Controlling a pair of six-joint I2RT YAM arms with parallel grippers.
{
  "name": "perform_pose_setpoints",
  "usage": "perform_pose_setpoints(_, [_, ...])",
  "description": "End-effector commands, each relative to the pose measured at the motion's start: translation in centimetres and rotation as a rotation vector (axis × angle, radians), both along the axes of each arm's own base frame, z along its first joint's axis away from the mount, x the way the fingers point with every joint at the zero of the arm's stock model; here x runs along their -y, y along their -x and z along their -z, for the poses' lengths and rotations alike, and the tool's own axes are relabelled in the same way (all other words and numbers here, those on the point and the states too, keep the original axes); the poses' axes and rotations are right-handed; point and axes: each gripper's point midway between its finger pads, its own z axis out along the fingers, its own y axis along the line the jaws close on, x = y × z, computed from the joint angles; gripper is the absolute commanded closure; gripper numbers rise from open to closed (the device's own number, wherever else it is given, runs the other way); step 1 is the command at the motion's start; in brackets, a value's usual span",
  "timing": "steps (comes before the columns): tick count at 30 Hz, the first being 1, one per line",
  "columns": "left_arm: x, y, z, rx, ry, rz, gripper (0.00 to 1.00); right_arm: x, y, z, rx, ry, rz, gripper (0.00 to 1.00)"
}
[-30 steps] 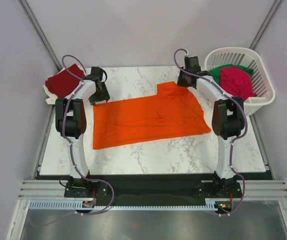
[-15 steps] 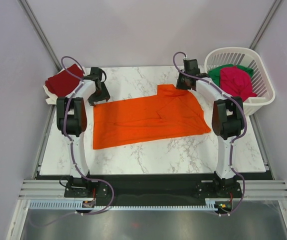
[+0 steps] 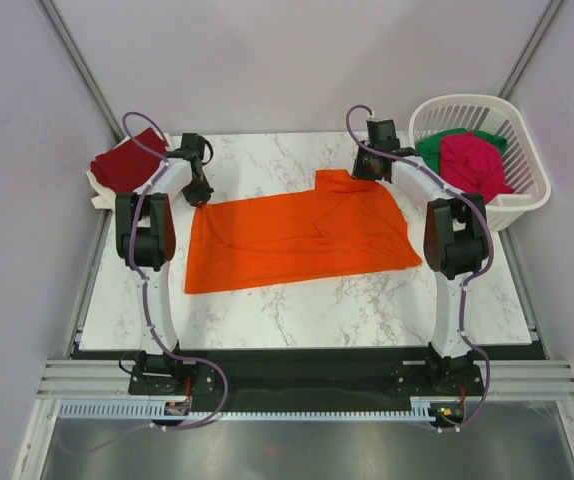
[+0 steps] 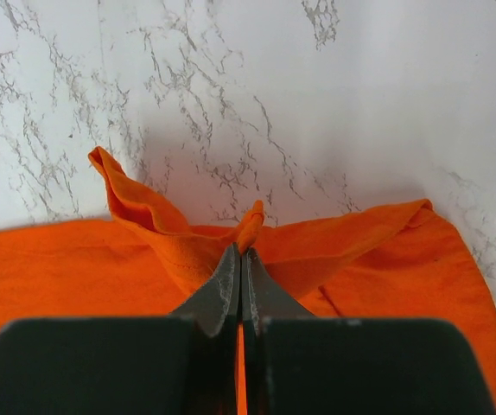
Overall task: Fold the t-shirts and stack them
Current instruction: Fold the tshirt
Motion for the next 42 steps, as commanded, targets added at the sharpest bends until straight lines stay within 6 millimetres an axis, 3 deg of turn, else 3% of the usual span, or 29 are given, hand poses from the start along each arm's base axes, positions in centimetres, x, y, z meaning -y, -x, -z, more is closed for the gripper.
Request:
perform_pose_setpoints(1, [0.3, 0.0, 1.1, -0.018, 0.029, -0.017, 0.76, -0.6, -0.5, -3.2, 0.071, -0.039, -0.016, 1.00])
perform_pose_setpoints(5, [0.5, 0.5, 0.4, -0.019, 0.036, -0.013, 0.88, -0.6, -0.7, -4.5, 0.099, -0.052, -0.009, 1.00])
perform_pose_setpoints(9, [0.5, 0.8, -2.0, 0.005, 0.038, -0.004, 0.98, -0.3, -0.5, -7.1, 0.149, -0.059, 0.009, 1.00])
perform_pose_setpoints(14, [0.3, 1.4, -4.1, 0.007, 0.022, 0.020, 0.98, -0.5, 0.3, -10.0, 0.208, -0.093, 0.008, 1.00])
perform_pose_setpoints(22, [0.1, 4.5, -6.0, -0.036, -0.001, 0.025, 0.98, 0.4, 3.1, -11.7, 0.221, -0.084, 0.020, 1.00])
perform_pose_setpoints(23, [0.0, 5.0, -6.7, -0.032, -0.010, 0.020, 0.98, 0.7, 4.0, -10.6, 0.196, -0.072, 0.024, 1.00])
perform_pose_setpoints(24, [0.0, 6.0, -6.4, -0.051, -0.016, 0.020, 0.98, 1.0, 4.8, -11.6, 0.215, -0.074, 0.031, 1.00])
perform_pose_setpoints(25, [0.0, 6.4, -6.5, -0.056, -0.022, 0.021, 0.98, 1.5, 5.7, -10.4, 0.190, -0.060, 0.041, 1.00])
perform_pose_setpoints(26, [-0.1, 7.0, -7.2, -0.050, -0.032, 0.016, 0.98, 1.6, 6.3, -10.3, 0.187, -0.058, 0.040, 1.00])
perform_pose_setpoints(27, [-0.2, 8.1, -6.7, -0.075, -0.036, 0.014, 0.98, 1.8, 7.2, -11.4, 0.206, -0.063, 0.039, 1.00])
perform_pose_setpoints(28, [0.0, 8.7, -6.6, -0.088, -0.039, 0.016, 0.98, 2.5, 8.0, -10.2, 0.186, -0.040, 0.058, 1.00])
perform_pose_setpoints(30, [0.1, 10.4, -6.6, -0.107, -0.039, 0.015, 0.98, 2.9, 9.3, -11.1, 0.204, -0.043, 0.067, 1.00])
perform_pose_setpoints(31, [0.5, 11.0, -6.7, -0.111, -0.041, 0.022, 0.98, 3.0, 10.3, -10.0, 0.177, -0.038, 0.068, 1.00])
perform_pose_setpoints(33, [0.9, 12.5, -6.7, -0.119, -0.046, 0.029, 0.98, 3.2, 11.5, -10.7, 0.189, -0.047, 0.074, 1.00])
perform_pose_setpoints(42, [1.0, 17.4, -5.4, -0.180, -0.092, 0.028, 0.98, 4.0, 16.6, -7.2, 0.104, -0.025, 0.088, 1.00])
